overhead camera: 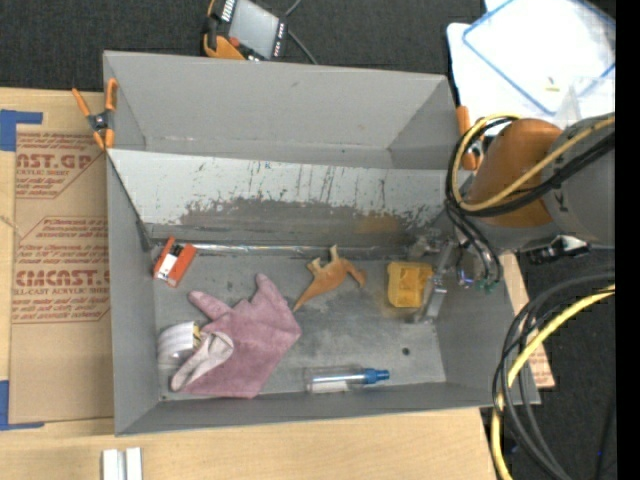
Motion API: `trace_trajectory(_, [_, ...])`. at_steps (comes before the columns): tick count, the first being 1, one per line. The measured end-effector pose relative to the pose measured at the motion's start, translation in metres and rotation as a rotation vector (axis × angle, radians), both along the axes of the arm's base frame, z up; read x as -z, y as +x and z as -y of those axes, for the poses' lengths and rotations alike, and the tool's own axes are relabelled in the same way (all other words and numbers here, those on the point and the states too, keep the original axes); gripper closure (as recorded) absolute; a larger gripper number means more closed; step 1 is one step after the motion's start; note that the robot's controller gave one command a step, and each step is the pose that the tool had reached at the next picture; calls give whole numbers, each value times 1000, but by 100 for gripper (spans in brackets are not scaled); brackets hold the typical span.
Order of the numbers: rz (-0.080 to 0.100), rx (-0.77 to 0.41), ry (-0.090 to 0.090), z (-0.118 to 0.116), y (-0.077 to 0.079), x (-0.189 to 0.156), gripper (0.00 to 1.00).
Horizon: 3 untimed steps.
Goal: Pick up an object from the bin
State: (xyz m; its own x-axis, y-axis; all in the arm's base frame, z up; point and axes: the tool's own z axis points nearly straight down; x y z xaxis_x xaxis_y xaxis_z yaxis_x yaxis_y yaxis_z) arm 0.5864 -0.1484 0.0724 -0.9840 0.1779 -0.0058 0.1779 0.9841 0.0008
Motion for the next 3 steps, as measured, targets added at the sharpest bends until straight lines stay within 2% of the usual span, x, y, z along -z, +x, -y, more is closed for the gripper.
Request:
trace_trajectory(1, [7,-131,-3,0,-3,15,0])
trace_trajectory(2, [0,-63,0,-10,-21,2,0])
trace_trajectory(3, [10,-140,-4,-4,-7,10,0])
